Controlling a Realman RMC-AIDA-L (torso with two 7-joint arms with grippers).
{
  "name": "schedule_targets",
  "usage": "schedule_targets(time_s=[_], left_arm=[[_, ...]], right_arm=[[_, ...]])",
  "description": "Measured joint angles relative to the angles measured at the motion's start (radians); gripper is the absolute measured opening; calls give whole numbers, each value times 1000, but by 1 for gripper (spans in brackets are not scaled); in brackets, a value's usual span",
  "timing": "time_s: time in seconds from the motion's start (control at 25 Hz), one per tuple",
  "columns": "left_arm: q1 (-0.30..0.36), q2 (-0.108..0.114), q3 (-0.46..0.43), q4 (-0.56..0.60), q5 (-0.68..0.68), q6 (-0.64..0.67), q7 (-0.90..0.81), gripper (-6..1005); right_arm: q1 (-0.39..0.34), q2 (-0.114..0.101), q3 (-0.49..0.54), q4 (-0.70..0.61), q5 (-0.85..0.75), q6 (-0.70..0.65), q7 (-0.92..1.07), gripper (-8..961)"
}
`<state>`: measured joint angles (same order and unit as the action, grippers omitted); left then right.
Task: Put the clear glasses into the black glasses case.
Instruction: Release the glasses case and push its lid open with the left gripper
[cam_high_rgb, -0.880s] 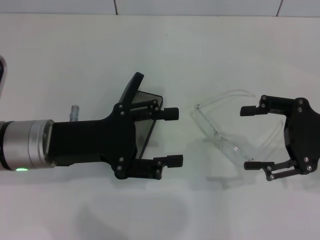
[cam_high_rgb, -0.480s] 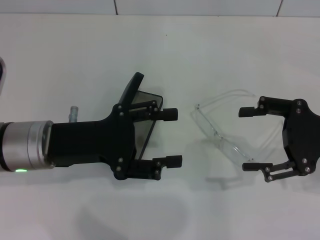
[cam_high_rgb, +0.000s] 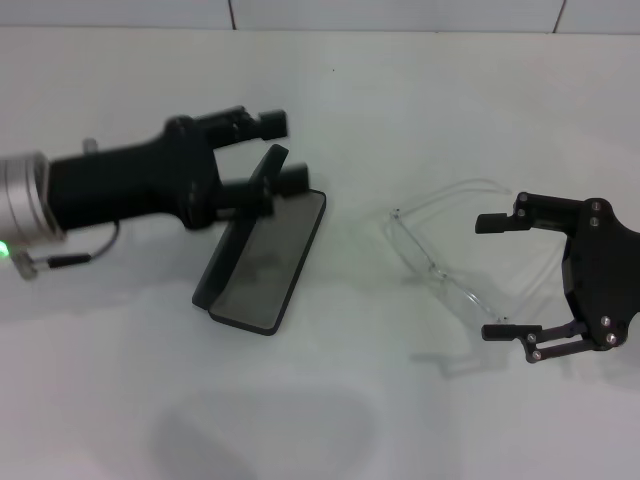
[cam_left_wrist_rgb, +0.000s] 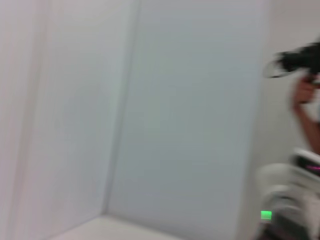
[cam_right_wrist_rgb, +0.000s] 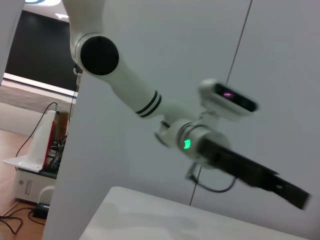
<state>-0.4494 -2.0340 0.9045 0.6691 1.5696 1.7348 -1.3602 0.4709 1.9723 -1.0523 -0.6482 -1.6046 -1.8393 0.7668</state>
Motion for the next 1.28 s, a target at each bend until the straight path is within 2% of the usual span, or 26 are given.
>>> schedule_targets(time_s=[0.08, 0.16, 0.24, 0.44, 0.52, 0.76, 1.12, 1.28], left_arm=[[-6, 6, 0, 62, 41, -46, -117, 780], [-8, 3, 3, 177, 146, -111, -295, 780], [-9, -8, 3, 260, 235, -153, -401, 779], [-5, -51, 15, 439, 461, -219, -614, 779], [-3, -56, 55, 474, 529, -242, -676, 779], [23, -56, 202, 495, 582, -368, -748, 778], [19, -55, 257, 497, 620, -385, -798, 773], [9, -54, 271, 500, 647, -390, -832, 706]], right_arm=[[0, -1, 0, 0, 0, 2, -5, 856], [-1, -1, 0, 0, 0, 2, -9, 856], [-2, -3, 0, 0, 0, 3, -17, 856], [-3, -6, 0, 3, 0, 4, -24, 855], [-3, -7, 0, 4, 0, 6, -25, 855], [-6, -8, -5, 11, 0, 14, -40, 856], [-10, -9, -7, 12, 0, 23, -41, 855], [-11, -9, -8, 12, 0, 26, -41, 856]])
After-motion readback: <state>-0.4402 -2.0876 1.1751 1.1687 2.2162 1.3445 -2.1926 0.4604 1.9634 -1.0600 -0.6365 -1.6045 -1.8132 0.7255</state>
